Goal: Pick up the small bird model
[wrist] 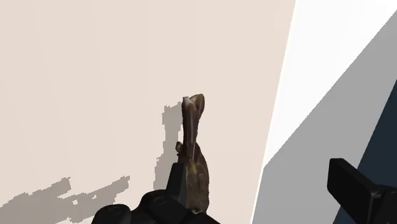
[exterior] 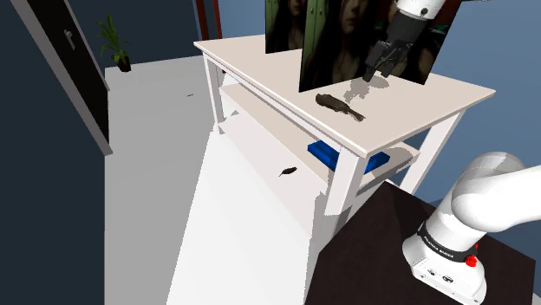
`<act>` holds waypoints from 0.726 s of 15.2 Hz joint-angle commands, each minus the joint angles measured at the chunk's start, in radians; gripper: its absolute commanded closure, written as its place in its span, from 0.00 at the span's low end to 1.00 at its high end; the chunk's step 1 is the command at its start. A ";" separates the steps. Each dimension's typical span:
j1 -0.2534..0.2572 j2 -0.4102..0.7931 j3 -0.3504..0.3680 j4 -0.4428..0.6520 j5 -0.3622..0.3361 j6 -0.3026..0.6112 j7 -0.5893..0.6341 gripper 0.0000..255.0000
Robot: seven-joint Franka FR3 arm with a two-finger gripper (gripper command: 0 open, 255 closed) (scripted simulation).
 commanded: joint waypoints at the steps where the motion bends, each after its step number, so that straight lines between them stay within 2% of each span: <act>1: 0.000 0.000 0.000 0.000 0.000 0.000 0.000 0.00; 11: 0.037 0.325 -0.139 0.041 0.016 0.191 -0.194 0.00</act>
